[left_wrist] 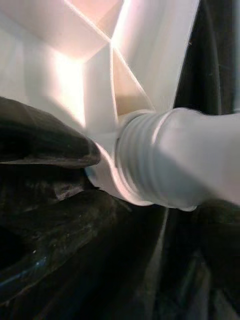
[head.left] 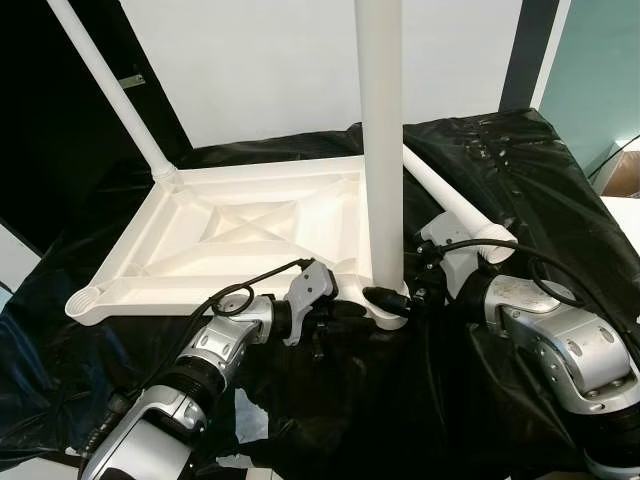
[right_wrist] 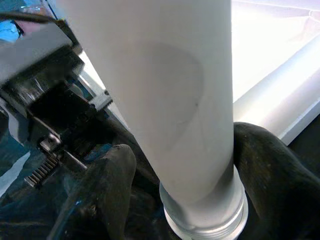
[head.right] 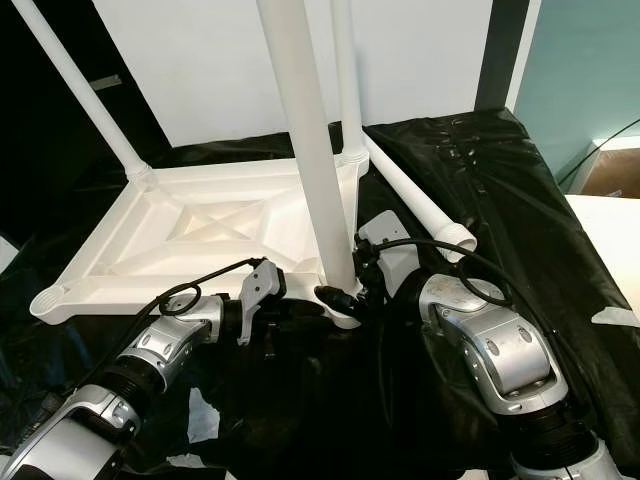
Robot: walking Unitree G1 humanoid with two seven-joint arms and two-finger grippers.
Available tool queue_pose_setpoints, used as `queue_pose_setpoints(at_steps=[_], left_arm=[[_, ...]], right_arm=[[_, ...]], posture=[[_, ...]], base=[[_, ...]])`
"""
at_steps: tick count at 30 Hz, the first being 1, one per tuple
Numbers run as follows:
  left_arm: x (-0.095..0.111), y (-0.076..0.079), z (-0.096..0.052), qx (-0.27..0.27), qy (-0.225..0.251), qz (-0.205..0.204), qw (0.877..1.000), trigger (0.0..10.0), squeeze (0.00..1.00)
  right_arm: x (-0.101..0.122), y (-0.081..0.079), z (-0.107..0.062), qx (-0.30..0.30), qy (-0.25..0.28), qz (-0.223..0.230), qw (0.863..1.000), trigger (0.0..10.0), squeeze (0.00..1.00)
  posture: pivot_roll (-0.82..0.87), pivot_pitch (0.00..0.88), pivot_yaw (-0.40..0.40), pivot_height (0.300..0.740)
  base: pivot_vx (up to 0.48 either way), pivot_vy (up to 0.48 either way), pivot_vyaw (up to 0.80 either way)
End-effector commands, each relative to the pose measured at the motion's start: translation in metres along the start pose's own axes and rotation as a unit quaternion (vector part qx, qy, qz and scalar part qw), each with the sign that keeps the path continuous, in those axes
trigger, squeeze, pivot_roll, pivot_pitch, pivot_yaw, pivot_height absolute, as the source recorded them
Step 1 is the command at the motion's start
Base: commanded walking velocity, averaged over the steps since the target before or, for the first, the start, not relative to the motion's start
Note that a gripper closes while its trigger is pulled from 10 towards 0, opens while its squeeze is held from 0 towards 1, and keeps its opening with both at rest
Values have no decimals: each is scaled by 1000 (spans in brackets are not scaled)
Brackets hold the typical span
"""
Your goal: Building children table
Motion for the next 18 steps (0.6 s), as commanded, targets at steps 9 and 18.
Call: queue_pose_setpoints(at_steps=[9, 18], left_arm=[[10, -27, -27, 61, 3, 41, 997, 10000, 0], [1, -31, -25, 66, -42, 61, 995, 10000, 0]], right_arm=[[1, -12, 3, 36, 2, -2, 999, 10000, 0], [2, -13, 3, 40, 3, -7, 999, 10000, 0]], posture=[[-148, 0, 148, 740], [-151, 0, 145, 740]], base=[[0, 0, 0], [0, 0, 0]])
Point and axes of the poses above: a point about 5 cm out from each wrist's last joint towards the gripper, its own z axis pointing out of the wrist towards the gripper, its own x axis along the axis of the wrist's last joint, y = z × x, the point moved 1 cm from there along z, pointing out of the wrist towards the gripper, and after that the axes turned 15 degrees about z, right-handed, at the moved point
